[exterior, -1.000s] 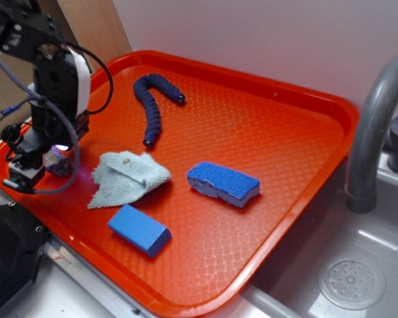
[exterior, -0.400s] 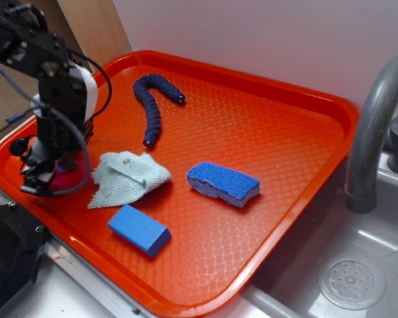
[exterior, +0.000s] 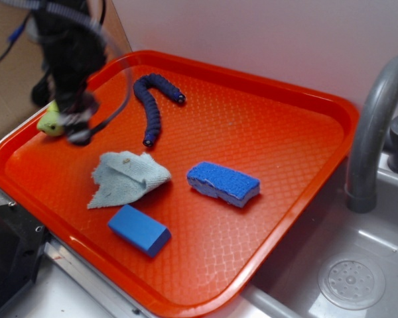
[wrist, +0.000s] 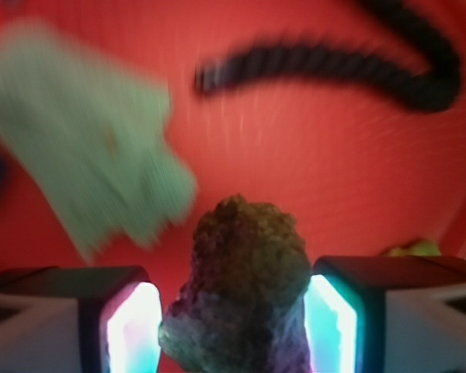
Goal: Grab the rock.
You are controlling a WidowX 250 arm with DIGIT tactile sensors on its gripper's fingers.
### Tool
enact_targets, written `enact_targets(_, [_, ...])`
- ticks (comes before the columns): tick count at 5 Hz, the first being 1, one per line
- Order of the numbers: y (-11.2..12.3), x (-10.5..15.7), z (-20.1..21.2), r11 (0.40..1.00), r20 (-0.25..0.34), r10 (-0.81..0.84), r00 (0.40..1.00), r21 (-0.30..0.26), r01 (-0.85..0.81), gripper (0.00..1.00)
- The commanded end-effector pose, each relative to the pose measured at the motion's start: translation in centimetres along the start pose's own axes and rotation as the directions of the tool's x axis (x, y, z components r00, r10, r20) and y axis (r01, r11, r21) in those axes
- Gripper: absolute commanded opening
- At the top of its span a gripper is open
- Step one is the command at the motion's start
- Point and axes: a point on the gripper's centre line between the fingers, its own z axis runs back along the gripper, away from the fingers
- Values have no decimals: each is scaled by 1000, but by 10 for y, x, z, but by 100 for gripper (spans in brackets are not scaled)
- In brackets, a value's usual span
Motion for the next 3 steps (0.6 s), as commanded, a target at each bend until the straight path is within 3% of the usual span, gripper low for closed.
enact_targets(1, [-11,41,74,872,-81,446,892,-188,-453,0])
enact_targets(2, [1,45,90,835,2,518,855,-221,-505,0])
enact_targets(3, [23,47,84,774,60,602,796,-291,-563,0])
